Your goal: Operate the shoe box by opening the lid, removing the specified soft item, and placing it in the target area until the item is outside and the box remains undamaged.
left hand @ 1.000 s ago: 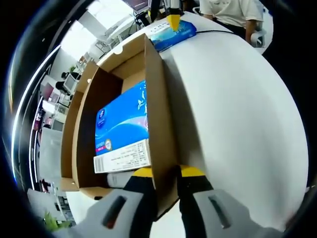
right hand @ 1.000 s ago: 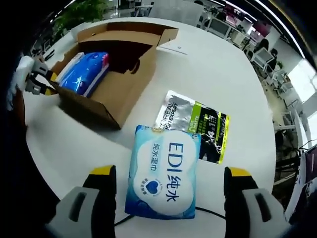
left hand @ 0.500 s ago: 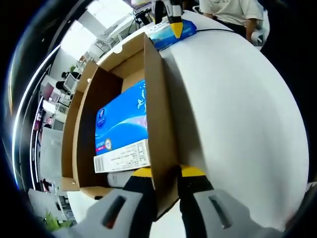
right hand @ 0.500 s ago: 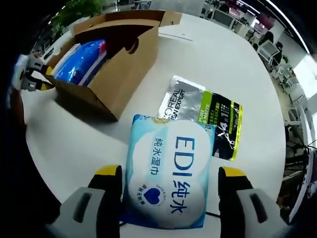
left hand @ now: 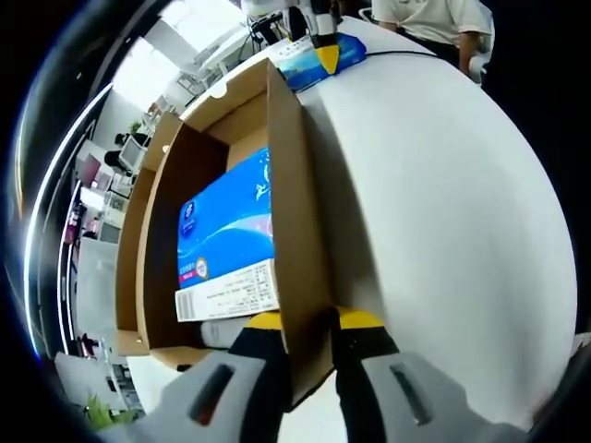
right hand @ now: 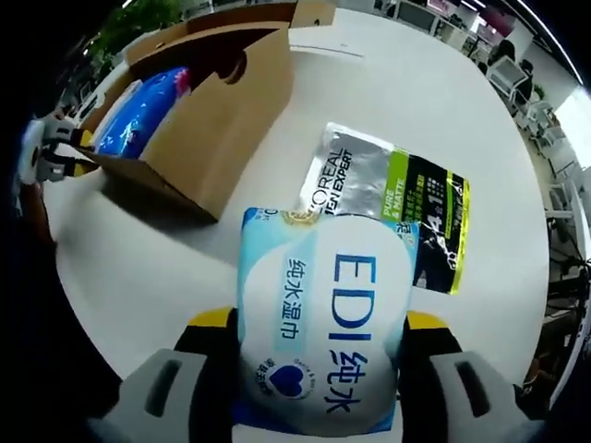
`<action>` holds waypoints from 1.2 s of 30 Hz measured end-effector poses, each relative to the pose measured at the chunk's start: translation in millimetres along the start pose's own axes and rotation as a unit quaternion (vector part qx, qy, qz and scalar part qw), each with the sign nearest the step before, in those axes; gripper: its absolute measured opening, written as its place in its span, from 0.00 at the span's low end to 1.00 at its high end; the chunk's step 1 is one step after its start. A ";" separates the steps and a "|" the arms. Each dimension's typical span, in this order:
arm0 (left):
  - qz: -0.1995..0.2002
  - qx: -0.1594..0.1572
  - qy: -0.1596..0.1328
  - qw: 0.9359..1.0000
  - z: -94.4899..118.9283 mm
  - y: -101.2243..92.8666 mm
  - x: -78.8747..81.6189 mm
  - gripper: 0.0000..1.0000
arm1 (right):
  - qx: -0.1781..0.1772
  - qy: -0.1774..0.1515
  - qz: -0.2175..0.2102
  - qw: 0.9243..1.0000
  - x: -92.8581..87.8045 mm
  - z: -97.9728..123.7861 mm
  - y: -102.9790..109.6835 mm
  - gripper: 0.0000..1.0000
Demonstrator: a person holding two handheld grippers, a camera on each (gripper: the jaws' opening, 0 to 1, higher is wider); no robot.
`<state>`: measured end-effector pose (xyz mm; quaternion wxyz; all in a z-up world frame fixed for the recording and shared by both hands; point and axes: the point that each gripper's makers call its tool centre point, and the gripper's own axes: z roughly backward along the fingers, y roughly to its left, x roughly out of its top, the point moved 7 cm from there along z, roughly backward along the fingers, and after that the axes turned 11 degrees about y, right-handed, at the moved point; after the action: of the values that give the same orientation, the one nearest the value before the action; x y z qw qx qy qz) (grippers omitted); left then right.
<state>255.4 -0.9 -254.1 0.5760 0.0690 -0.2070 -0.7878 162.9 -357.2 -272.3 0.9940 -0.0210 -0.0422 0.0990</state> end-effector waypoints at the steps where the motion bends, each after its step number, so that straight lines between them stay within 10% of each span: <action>1: 0.000 0.000 0.000 1.000 0.0 0.0 0.1 0.15 | 0.001 0.000 0.002 1.000 -0.1 -0.3 -0.5 0.71; 36: -0.007 0.007 0.008 1.000 -1.4 -0.2 1.1 0.17 | 0.026 0.027 -0.006 0.999 -2.9 -6.0 10.3 0.77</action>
<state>255.3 -2.2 -255.3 0.5714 0.0804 -0.2074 -0.7900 158.5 -347.8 -278.9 0.9955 0.0020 -0.0133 0.0933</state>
